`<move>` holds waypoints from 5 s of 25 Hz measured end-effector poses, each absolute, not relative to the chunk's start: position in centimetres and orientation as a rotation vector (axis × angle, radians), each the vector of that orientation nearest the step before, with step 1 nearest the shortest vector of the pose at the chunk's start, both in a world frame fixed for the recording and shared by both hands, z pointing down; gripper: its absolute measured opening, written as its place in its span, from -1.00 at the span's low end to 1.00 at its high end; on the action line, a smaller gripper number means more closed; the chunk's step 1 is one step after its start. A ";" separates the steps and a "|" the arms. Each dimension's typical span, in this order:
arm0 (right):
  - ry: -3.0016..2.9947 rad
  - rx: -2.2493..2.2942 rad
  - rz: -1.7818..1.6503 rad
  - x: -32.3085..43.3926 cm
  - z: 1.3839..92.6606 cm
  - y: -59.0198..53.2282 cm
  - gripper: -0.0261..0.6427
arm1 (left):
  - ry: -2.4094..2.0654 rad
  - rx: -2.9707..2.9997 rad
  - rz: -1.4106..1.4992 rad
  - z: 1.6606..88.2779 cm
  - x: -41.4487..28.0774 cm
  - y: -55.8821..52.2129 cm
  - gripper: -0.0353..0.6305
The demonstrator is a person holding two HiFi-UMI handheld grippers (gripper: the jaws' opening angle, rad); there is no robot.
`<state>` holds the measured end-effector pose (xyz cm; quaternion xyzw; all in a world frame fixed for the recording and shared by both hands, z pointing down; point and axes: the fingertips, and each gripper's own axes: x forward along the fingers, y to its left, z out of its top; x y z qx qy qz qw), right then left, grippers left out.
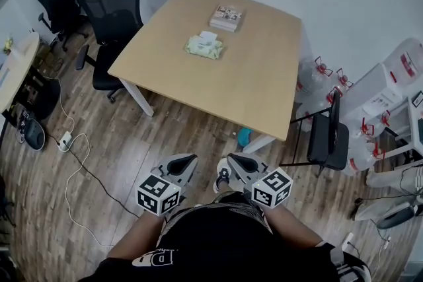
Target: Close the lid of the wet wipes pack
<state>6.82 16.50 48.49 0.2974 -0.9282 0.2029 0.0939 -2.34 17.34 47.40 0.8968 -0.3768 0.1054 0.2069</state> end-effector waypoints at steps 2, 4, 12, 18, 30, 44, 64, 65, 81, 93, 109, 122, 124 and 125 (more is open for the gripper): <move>-2.765 0.886 0.607 6.9 48.2 14.1 -0.91 | -1.056 2.494 0.304 47.3 -2.3 15.1 -0.84; -2.772 0.885 0.613 7.0 47.9 11.9 -0.91 | -1.058 2.494 0.310 47.0 -2.1 12.9 -0.84; -2.760 0.856 0.639 8.0 48.2 4.4 -0.91 | -1.081 2.480 0.305 46.4 -1.1 5.3 -0.84; -2.773 0.817 0.621 8.8 47.5 -0.9 -0.91 | -1.096 2.449 0.291 46.1 -0.3 0.4 -0.84; -2.769 0.770 0.631 11.9 48.2 -8.7 -0.91 | -1.163 2.432 0.306 45.7 1.8 -8.0 -0.84; -2.767 0.737 0.663 12.4 49.2 -12.8 -0.91 | -1.186 2.414 0.328 46.1 2.3 -12.0 -0.84; -2.734 0.954 0.651 7.2 48.5 -20.8 -0.91 | -1.094 2.470 0.369 47.4 -4.5 -19.8 -0.84; -2.728 0.971 0.648 6.9 48.6 -21.4 -0.91 | -1.086 2.473 0.371 47.5 -4.9 -20.2 -0.84; -2.582 1.167 0.671 3.3 52.7 -34.3 -0.90 | -1.013 2.467 0.441 50.5 -11.7 -25.5 -0.84; -2.490 1.216 0.776 1.1 57.3 -41.9 -0.90 | -1.007 2.423 0.476 52.6 -16.0 -26.8 -0.84; -2.319 1.286 0.986 2.1 64.5 -49.8 -0.70 | -1.024 2.343 0.510 54.5 -19.6 -28.1 -0.84; -2.291 1.241 1.191 1.6 66.5 -51.8 -0.61 | -1.043 2.301 0.476 55.0 -21.1 -27.9 -0.84; -2.288 1.219 1.191 1.4 66.4 -51.8 -0.61 | -1.042 2.297 0.467 55.0 -21.2 -27.8 -0.84; -2.287 1.212 1.194 1.4 66.4 -51.9 -0.61 | -1.042 2.296 0.464 55.0 -21.2 -27.8 -0.84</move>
